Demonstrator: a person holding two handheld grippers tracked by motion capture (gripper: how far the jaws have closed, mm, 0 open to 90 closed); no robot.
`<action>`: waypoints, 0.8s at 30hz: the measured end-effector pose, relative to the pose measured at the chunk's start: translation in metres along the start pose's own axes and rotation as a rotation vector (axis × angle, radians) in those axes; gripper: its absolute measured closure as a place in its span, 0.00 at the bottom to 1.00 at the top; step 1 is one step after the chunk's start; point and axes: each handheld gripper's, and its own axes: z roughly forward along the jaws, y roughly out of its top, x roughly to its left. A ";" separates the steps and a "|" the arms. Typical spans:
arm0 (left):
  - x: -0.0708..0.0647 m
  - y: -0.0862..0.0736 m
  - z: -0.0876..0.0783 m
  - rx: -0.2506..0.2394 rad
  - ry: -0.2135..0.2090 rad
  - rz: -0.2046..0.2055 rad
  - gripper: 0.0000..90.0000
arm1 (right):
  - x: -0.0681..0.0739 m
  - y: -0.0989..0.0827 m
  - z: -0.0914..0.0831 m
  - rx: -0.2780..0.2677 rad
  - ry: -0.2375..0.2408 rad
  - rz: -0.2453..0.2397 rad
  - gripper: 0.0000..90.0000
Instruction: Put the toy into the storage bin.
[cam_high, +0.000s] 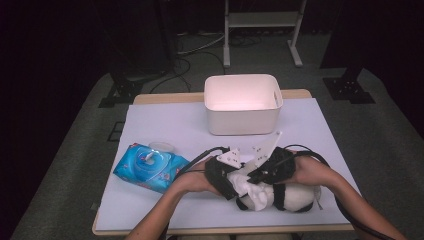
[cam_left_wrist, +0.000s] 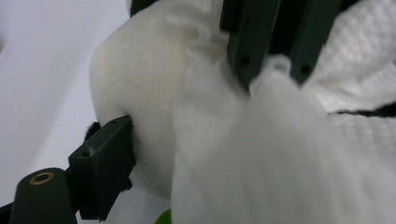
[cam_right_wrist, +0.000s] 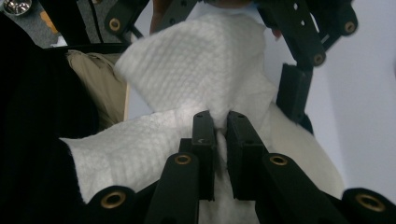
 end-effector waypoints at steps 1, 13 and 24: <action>0.000 -0.001 0.000 0.005 0.000 0.003 0.15 | 0.000 0.002 0.002 0.001 0.006 0.000 0.90; 0.000 -0.001 -0.004 0.020 0.005 0.041 0.14 | 0.005 -0.023 -0.018 0.012 -0.008 0.043 0.90; 0.001 0.002 -0.001 0.033 -0.007 0.041 0.14 | 0.008 -0.028 -0.022 0.012 -0.033 0.044 0.90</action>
